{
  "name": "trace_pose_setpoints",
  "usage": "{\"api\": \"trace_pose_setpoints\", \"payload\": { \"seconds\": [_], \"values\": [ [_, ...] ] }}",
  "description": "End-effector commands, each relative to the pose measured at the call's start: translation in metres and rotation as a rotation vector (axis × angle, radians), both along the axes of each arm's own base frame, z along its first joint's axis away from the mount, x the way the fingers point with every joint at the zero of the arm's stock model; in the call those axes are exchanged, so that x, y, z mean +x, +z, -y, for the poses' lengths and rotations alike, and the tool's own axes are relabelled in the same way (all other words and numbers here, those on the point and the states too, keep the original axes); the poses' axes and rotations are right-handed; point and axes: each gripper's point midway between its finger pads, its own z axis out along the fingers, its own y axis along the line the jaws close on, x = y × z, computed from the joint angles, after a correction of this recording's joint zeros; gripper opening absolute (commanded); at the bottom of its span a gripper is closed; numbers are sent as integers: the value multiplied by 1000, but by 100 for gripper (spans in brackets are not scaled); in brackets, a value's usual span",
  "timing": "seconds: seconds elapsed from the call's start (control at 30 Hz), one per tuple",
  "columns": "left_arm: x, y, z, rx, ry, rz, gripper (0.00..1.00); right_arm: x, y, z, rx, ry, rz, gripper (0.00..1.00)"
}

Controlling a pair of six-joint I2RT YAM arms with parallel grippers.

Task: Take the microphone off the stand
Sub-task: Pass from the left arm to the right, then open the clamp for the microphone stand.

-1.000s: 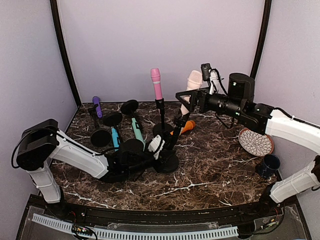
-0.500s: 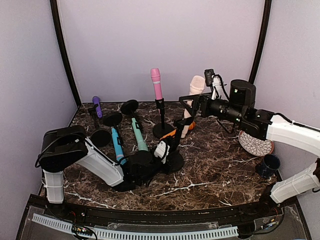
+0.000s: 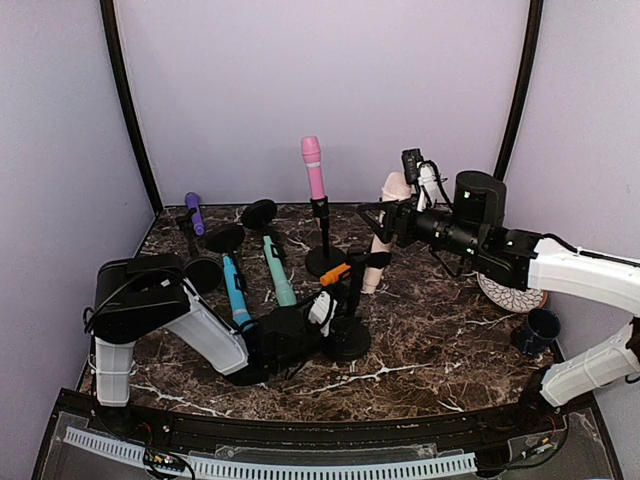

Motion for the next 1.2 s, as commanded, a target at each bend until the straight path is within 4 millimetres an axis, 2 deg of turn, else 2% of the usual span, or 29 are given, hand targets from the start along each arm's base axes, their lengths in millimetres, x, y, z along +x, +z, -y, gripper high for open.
{"api": "trace_pose_setpoints", "payload": {
  "seconds": [0.0,0.07,0.17,0.2,0.27,0.37,0.4,0.43,0.47,0.63,0.73,0.77,0.8,1.0,1.17],
  "values": [
    [2,22,0,-117,-20,-18,5,-4,5,-8,12,15,45,62],
    [2,21,-2,-124,-29,-29,16,-5,4,-9,4,19,54,53],
    [0,22,-6,-131,-42,-33,40,-7,5,-10,-13,24,74,41],
    [-1,26,-6,-137,-49,-31,44,-8,4,-10,-23,25,82,38],
    [-3,33,-9,-143,-59,-33,59,-8,3,-11,-42,27,93,33],
    [-4,37,-17,-137,-74,-57,70,-10,2,-10,-60,35,112,27],
    [-4,49,-19,-158,-88,-56,76,-11,3,-11,-61,40,117,26],
    [-6,48,-23,-152,-96,-74,78,-12,3,-11,-63,44,121,25],
    [-9,61,-25,-173,-121,-69,81,-13,4,-11,-62,49,126,24],
    [-21,88,-26,-117,-202,-84,87,-15,4,-12,-63,59,132,23],
    [-16,110,-27,-98,-189,-65,89,-15,3,-11,-62,61,134,22],
    [-15,109,-28,-72,-183,-74,90,-16,3,-11,-61,63,134,22],
    [-11,118,-26,-75,-181,-68,90,-16,3,-11,-59,63,135,22],
    [-6,119,-18,-14,-191,-87,92,-18,6,-11,-53,70,140,22],
    [-6,125,-19,-23,-188,-70,91,-18,7,-11,-55,70,140,22]
  ]
}}
